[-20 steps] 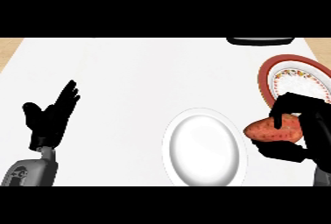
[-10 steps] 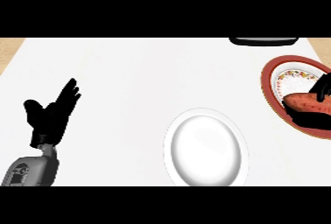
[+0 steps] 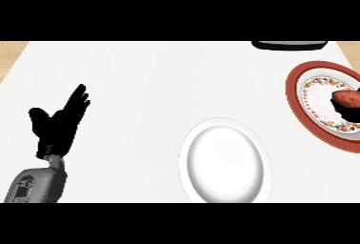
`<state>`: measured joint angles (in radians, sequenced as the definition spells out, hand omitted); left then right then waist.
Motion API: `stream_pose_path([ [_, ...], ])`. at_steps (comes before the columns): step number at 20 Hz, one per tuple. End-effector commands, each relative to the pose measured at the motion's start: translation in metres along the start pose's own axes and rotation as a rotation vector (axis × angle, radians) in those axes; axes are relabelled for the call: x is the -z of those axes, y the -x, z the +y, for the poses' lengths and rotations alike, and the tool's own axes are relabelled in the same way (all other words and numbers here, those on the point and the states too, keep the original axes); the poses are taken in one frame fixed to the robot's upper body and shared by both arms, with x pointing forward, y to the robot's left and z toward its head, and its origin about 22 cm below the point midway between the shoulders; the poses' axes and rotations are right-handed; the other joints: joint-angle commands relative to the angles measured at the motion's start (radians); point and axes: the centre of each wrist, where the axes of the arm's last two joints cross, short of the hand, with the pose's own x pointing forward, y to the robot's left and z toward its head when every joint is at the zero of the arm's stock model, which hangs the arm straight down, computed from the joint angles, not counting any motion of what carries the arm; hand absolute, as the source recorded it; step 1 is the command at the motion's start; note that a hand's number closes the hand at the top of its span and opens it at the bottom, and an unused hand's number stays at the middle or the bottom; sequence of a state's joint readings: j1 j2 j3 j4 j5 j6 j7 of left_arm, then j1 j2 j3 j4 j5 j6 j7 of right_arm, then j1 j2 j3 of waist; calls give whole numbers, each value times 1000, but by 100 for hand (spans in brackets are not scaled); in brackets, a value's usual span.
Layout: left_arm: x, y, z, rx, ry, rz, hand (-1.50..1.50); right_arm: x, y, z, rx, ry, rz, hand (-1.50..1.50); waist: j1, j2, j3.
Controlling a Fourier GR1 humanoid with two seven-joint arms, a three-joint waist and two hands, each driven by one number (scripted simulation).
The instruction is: Pick the sweet potato from the plate and place it in the plate
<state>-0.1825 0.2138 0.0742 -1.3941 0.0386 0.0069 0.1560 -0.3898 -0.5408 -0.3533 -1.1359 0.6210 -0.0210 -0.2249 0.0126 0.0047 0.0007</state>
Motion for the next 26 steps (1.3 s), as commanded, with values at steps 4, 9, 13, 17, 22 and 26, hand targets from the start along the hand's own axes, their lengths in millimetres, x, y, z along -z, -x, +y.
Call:
stream_pose_path([
  [4,12,-30,-9,-4,8,-6,0,8,44,3,114,-219,160,150,11,3,2],
  [9,-1,-9,-4,0,21,4,0,19,62,-3,128,-246,18,-150,16,3,2],
  [13,-3,-4,0,2,15,14,0,28,55,-13,182,-108,-126,-150,10,1,1],
  [17,-9,5,-3,-1,-2,23,0,27,56,-19,424,-30,-305,-150,-11,-6,1],
  [22,-9,11,7,-1,-17,27,0,37,44,-31,633,-53,-234,-150,-24,-10,-2],
  [26,-4,15,2,21,-31,14,0,27,69,-57,767,-200,-89,-150,-26,-6,-2],
])
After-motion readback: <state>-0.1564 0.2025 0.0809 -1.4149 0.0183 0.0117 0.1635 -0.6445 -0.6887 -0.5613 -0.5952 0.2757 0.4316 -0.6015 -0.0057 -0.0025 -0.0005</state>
